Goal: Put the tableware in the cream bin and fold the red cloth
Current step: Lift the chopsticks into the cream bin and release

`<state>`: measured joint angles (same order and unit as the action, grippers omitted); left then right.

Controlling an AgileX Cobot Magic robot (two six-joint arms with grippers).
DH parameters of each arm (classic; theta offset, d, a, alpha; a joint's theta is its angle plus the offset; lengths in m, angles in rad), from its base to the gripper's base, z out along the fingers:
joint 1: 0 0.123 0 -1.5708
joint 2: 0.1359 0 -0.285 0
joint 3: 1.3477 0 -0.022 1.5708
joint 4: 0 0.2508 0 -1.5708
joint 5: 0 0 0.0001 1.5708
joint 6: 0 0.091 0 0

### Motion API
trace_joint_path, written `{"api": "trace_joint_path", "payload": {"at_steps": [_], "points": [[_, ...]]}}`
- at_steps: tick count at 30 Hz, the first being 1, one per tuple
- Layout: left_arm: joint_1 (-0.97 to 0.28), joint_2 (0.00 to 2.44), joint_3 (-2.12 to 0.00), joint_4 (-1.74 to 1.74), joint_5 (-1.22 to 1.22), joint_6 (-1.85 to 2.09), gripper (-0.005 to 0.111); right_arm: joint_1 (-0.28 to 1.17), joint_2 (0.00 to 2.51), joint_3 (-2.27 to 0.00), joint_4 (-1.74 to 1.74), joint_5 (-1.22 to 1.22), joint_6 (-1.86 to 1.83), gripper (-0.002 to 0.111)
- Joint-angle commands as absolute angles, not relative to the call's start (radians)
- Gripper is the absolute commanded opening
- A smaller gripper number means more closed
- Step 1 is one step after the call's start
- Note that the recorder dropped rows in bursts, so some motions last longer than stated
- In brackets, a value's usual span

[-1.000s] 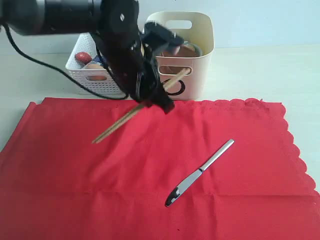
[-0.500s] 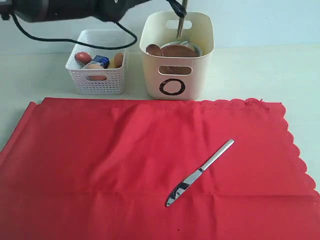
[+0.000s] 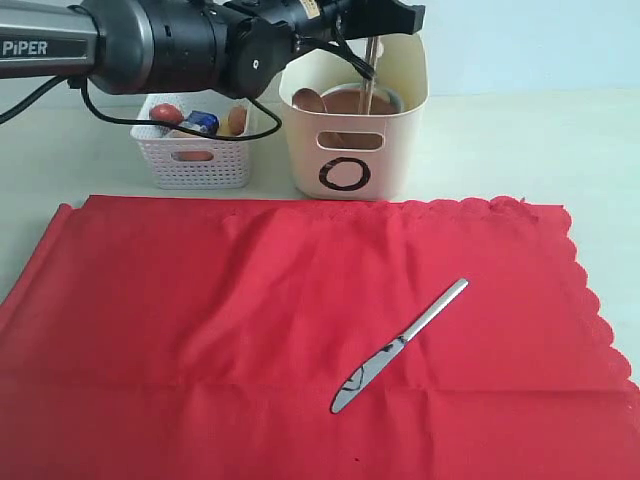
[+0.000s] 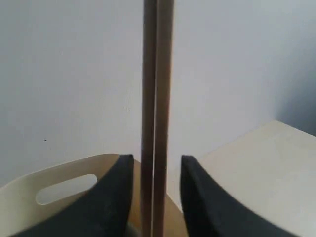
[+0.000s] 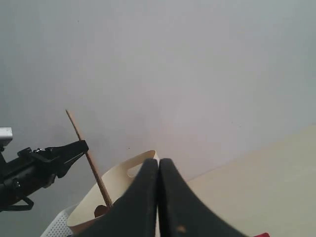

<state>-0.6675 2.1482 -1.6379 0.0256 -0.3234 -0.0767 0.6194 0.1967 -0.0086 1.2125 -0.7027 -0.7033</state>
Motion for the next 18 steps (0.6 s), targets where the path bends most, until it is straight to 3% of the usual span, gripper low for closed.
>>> {"api": "trace_joint_path", "payload": {"at_steps": [1, 4, 13, 18], "points": [[-0.661, 2.142, -1.643, 0.013, -0.337, -0.088, 0.057, 0.617, 0.194, -0.005, 1.203, -0.706, -0.706, 0.0], [-0.661, 2.142, -1.643, 0.011, -0.334, -0.09, 0.062, 0.617, 0.194, -0.005, 1.203, -0.706, -0.706, 0.0], [-0.661, 2.115, -1.643, 0.011, -0.266, -0.09, 0.062, 0.617, 0.194, -0.005, 1.203, -0.706, -0.706, 0.0], [-0.661, 2.062, -1.643, 0.011, -0.151, -0.09, 0.054, 0.617, 0.194, -0.005, 1.203, -0.706, -0.706, 0.0]]}}
